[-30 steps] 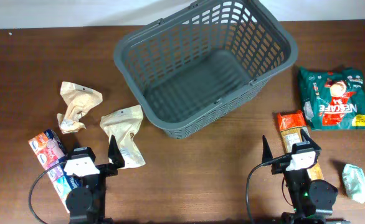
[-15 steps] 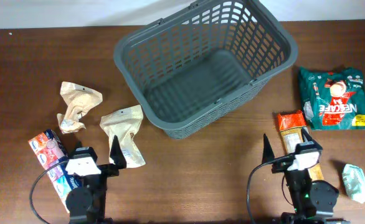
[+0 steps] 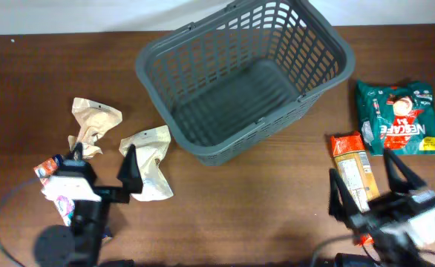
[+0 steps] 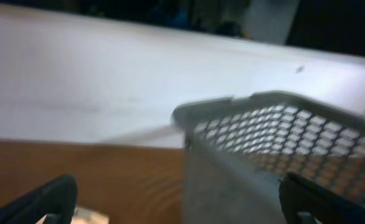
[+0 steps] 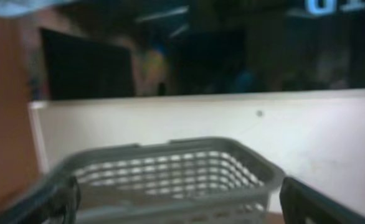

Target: Pack container

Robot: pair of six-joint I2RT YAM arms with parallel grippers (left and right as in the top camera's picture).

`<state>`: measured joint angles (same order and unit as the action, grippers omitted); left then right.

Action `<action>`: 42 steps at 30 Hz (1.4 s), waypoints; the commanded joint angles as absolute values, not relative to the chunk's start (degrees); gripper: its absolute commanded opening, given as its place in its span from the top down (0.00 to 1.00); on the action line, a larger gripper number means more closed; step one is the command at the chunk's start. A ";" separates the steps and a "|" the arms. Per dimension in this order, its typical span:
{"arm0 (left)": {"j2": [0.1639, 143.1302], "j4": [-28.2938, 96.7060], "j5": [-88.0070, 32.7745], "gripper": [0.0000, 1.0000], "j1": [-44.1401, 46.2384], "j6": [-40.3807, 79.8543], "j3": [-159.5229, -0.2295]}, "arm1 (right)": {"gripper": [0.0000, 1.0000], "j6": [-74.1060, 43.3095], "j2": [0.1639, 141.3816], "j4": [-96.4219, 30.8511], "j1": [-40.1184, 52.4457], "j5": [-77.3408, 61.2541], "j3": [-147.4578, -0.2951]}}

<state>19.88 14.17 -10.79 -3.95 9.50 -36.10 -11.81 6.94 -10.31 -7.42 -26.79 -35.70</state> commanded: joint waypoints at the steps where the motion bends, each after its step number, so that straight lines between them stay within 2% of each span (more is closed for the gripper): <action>1: 29.61 19.29 -17.34 0.01 -4.27 9.39 -50.96 | 0.01 -12.95 15.03 -18.65 -7.14 -34.04 -51.64; 8: 43.62 35.07 -24.25 0.01 -4.29 9.39 -76.23 | 0.01 -12.08 34.39 -51.09 -7.14 -37.06 -83.70; 15: 44.60 36.36 -29.69 0.01 -4.29 9.39 -78.59 | 0.01 -9.72 42.11 -64.16 -7.14 -37.41 -89.43; 16: 44.62 36.58 -30.50 0.09 -4.29 9.39 -78.59 | 0.02 -9.67 42.57 -64.97 -7.14 -37.78 -89.43; 17: 44.71 36.58 -30.55 0.43 -4.29 9.37 -78.59 | 0.22 -9.63 42.89 -65.78 -7.14 -37.82 -89.43; 18: 44.73 36.80 -30.52 0.70 -4.29 9.37 -78.59 | 0.53 -9.19 43.13 -66.17 -7.14 -37.76 -89.43; 19: 44.73 37.28 -30.22 0.98 -4.29 9.39 -78.59 | 0.89 -8.47 43.22 -66.54 -7.14 -37.67 -89.43; 20: 44.73 38.24 -30.22 0.98 -4.29 9.41 -78.59 | 0.96 -7.57 43.24 -66.83 -7.14 -37.28 -89.43; 23: 44.69 41.52 -30.26 0.98 -4.29 10.57 -78.59 | 0.96 -7.51 43.24 -69.47 -7.14 -30.85 -89.43; 29: 45.10 51.90 -28.56 0.98 -4.29 10.76 -78.56 | 0.96 -10.52 43.24 -78.83 -7.14 -8.25 -89.43; 32: 46.15 57.91 -29.87 0.98 -4.19 15.09 -78.56 | 0.96 -12.82 43.24 -77.43 -7.14 -2.52 -89.58; 36: 47.09 59.59 -44.51 0.98 -1.08 15.18 -78.56 | 0.96 -14.81 43.70 -70.00 -7.14 -3.16 -89.58; 42: 47.31 59.40 -51.83 0.98 9.74 15.20 -78.56 | 0.96 -17.50 48.01 -65.06 -7.14 -12.05 -89.60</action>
<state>47.44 59.53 -44.14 4.78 14.46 -77.91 -15.07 44.75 -66.08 -7.42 -7.70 -88.95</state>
